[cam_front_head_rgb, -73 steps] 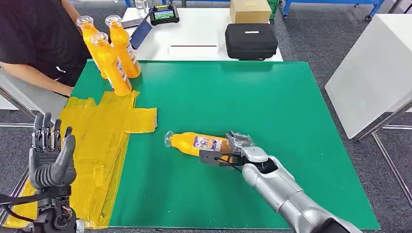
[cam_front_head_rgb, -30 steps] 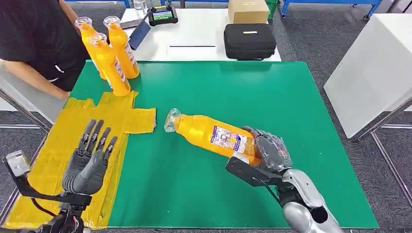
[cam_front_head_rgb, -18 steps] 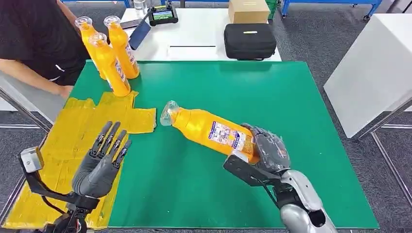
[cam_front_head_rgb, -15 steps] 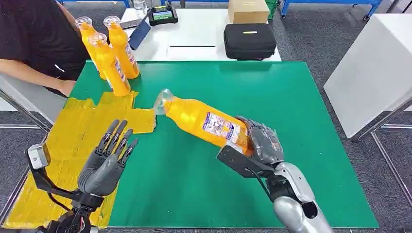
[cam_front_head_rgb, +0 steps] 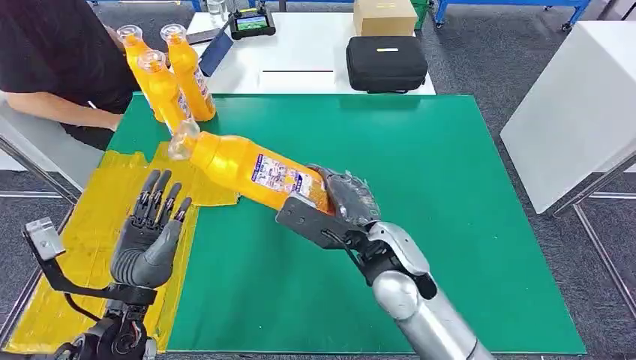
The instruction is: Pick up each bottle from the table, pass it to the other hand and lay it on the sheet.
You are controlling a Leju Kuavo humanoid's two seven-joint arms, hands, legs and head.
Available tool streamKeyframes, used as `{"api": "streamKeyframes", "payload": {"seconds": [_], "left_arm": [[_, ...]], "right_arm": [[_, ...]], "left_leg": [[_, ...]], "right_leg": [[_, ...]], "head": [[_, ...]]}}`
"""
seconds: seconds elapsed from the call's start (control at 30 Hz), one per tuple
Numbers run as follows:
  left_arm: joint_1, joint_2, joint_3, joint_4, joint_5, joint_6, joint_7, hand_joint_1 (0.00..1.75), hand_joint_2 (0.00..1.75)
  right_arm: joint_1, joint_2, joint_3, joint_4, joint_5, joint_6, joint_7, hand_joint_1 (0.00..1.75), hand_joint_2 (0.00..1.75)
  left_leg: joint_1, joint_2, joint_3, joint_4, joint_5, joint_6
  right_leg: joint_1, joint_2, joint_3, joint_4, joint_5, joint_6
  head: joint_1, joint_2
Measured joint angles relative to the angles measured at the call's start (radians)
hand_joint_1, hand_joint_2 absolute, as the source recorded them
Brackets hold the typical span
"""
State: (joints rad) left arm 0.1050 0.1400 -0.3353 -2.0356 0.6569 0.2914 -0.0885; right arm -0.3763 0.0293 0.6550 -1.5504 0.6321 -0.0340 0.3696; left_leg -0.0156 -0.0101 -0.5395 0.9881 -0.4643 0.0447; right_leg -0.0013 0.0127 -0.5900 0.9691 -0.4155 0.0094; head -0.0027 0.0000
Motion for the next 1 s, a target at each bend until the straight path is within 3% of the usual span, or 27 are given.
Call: {"api": "streamKeyframes", "payload": {"seconds": [0.57,1.0], "left_arm": [[-0.003,0.000,-0.006,-0.019,-0.005,0.034,-0.013,0.00,1.75],[-0.056,0.002,-0.081,-0.024,0.044,0.076,-0.014,0.00,1.75]], "right_arm": [[-0.056,0.057,0.103,0.071,-0.035,0.027,0.026,1.75,1.75],[-0.095,0.144,0.216,0.137,-0.039,0.078,0.043,1.75,1.75]], "left_leg": [[0.000,0.000,0.000,0.000,0.000,0.000],[0.000,0.000,0.000,0.000,0.000,0.000]], "right_leg": [[0.000,0.000,-0.001,0.000,0.000,0.000],[0.000,0.000,0.000,0.000,0.000,0.000]], "head": [[-0.001,0.000],[0.000,0.000]]}}
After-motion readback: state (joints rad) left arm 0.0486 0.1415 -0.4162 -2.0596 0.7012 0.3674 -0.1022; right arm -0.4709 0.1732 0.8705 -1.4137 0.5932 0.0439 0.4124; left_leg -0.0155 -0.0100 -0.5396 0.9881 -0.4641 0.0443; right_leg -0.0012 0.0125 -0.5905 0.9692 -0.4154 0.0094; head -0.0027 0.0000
